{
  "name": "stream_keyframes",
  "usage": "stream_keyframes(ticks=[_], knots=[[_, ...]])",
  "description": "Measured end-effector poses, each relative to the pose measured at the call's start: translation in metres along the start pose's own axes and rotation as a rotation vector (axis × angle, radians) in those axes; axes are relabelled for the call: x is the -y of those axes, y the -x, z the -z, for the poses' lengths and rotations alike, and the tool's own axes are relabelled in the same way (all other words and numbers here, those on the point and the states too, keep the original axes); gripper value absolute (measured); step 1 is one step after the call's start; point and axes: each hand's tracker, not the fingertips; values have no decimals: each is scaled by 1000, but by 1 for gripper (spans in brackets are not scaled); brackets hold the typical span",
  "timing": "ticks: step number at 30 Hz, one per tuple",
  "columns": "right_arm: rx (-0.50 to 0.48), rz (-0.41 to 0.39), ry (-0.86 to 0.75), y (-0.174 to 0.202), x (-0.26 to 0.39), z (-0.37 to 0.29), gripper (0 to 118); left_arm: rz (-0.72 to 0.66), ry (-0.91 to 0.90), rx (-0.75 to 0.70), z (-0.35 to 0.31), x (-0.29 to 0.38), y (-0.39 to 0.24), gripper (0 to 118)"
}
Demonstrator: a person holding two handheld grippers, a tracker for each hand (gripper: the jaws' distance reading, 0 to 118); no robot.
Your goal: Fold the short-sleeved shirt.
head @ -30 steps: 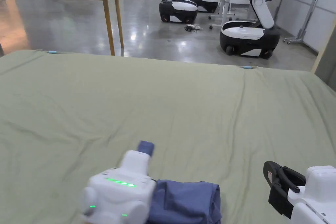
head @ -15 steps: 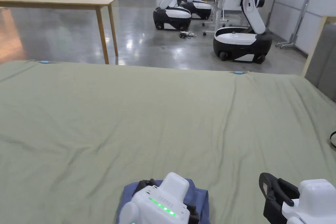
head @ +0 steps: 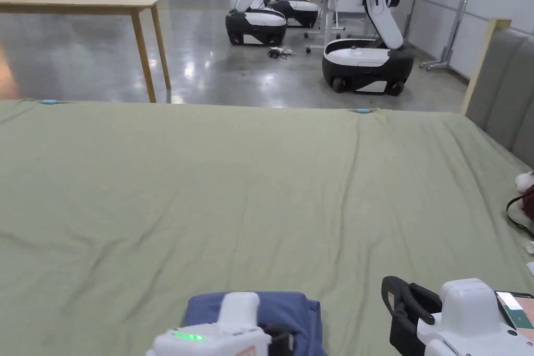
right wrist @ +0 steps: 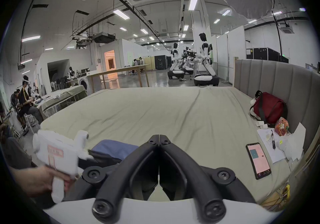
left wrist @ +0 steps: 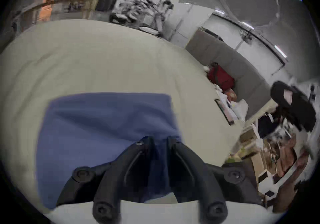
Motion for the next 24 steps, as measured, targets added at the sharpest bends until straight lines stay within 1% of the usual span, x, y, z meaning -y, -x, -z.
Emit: stream_keyframes(ticks=[2, 4, 6, 8, 9, 10, 11, 12, 13, 14, 15, 16, 17, 18, 19, 20, 21, 22, 23, 24], knots=[[-4, 10, 22, 0, 0, 5, 3, 28, 45, 15, 18, 9, -20, 20], [-17, 24, 49, 1, 0, 12, 3, 89, 49, -29, 25, 14, -29, 20], [-60, 52, 94, 5, 2, 24, 3, 67, 32, -27, 20, 13, -26, 20], [-116, 82, 140, 14, 8, 44, 3, 7, -4, -4, 5, 9, -16, 20], [-148, 108, 162, 17, 12, 55, 3, 1, -35, -16, -5, 8, -15, 20], [-193, 154, 188, 19, 18, 69, 3, -1, -65, -29, -20, 6, -9, 21], [-254, 239, 217, 18, 28, 84, 3, -8, -77, -24, -35, 5, -4, 21], [-267, 291, 253, 17, 37, 97, 3, -16, -74, -15, -48, 6, 4, 21], [-270, 321, 286, 17, 47, 108, 3, -26, -75, -8, -63, 7, 14, 22], [-323, 348, 307, 15, 57, 118, 3, -43, -90, -17, -79, 6, 27, 36], [-394, 380, 323, 13, 65, 125, 3, -67, -109, -40, -91, 6, 39, 66], [-454, 416, 349, 10, 74, 132, 3, -88, -124, -54, -103, 7, 54, 103], [-463, 429, 381, 9, 81, 139, 3, -141, -157, -47, -113, 6, 72, 113], [-426, 410, 403, 9, 85, 143, 3, -174, -160, -63, -118, 5, 87, 116], [-356, 374, 418, 8, 89, 145, 3, -227, -127, -79, -119, 3, 104, 116], [-326, 379, 415, 6, 91, 144, 3, -282, -101, -66, -117, 3, 122, 116], [-345, 402, 401, 2, 92, 143, 3, -337, -83, -20, -113, 4, 137, 116], [-364, 438, 384, -3, 92, 142, 3, -425, -63, 81, -105, 4, 154, 116], [-354, 432, 384, -5, 91, 141, 3, -536, -42, 209, -94, 8, 171, 116], [-347, 425, 380, -5, 90, 139, 3, -640, -19, 306, -81, 12, 182, 116]])
